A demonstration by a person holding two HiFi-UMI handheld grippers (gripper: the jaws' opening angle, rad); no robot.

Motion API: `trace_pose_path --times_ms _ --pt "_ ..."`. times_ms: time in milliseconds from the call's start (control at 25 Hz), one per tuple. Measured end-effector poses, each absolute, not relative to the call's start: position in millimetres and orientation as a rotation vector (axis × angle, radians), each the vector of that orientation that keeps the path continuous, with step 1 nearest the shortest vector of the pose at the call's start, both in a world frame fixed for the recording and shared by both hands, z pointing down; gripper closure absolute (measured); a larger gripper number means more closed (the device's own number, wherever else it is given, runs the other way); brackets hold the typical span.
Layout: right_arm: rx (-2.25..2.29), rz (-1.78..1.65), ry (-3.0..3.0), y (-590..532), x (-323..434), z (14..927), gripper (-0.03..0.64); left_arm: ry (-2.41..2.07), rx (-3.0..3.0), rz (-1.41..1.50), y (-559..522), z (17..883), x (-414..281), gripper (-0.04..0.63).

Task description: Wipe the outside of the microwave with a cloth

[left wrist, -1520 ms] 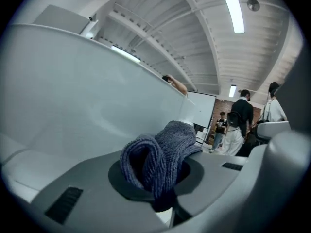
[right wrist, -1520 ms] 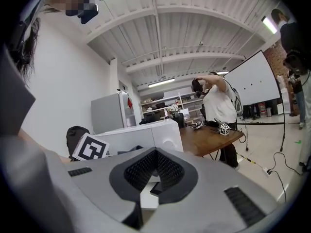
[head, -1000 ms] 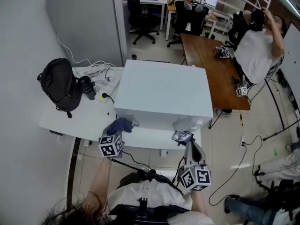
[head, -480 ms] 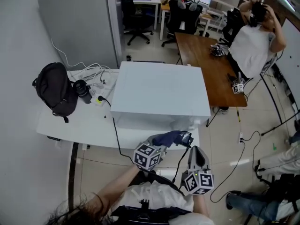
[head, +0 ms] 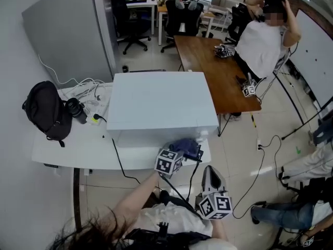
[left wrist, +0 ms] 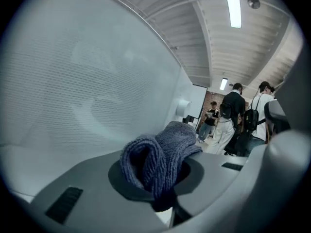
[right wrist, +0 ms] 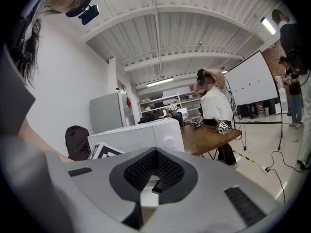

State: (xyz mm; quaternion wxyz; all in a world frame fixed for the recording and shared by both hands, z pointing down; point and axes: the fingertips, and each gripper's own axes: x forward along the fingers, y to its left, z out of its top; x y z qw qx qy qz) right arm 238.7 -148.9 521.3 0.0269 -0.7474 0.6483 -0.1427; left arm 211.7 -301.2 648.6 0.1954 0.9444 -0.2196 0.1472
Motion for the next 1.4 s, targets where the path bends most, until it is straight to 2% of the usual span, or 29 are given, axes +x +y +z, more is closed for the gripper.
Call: trace_pose_path --times_ms 560,680,840,1160,1400 --pt "-2.14 -0.392 2.192 -196.4 193.3 519.5 0.597 -1.421 2.251 0.318 -365.5 669.3 -92.2 0.543" --pt "-2.133 -0.388 2.193 -196.7 185.5 516.3 0.597 -1.521 2.176 0.271 -362.6 663.0 -129.9 0.543" --pt "-2.149 -0.379 2.161 -187.9 181.0 513.2 0.597 -1.506 2.241 0.178 -338.0 624.0 -121.0 0.543" --pt "-2.215 -0.386 2.08 -132.3 176.0 517.8 0.597 -1.401 2.366 -0.02 -254.9 536.6 -58.4 0.543" --pt "-2.201 -0.392 2.111 -72.1 177.3 519.5 0.597 -1.382 2.459 -0.038 -172.3 515.3 -21.6 0.543"
